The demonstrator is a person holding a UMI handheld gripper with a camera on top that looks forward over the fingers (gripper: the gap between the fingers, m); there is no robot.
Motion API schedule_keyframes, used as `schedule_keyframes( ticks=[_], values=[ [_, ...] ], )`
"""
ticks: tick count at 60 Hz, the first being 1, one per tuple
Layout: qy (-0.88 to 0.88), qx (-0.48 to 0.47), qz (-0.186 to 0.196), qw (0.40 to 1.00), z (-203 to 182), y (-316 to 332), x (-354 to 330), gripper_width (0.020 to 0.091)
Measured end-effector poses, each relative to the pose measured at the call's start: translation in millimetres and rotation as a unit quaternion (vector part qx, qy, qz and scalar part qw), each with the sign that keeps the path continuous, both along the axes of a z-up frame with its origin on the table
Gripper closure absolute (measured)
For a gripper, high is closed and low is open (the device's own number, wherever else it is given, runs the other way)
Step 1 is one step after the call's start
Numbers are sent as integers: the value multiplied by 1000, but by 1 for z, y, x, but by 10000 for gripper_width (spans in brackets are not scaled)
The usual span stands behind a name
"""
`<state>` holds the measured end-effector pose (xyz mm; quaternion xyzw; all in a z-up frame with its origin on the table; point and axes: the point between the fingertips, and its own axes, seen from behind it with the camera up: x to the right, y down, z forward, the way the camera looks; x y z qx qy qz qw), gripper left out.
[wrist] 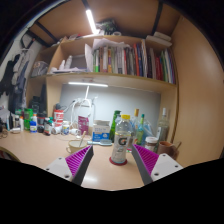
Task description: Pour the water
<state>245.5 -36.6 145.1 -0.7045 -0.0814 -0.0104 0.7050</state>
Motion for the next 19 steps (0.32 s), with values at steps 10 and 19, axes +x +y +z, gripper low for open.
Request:
schedule_keyframes(
  ticks=[10,19],
  values=[
    [15,28,10,999,-1,-67,-29,251],
    [12,34,41,999,-18,-101,-65,253]
  ],
)
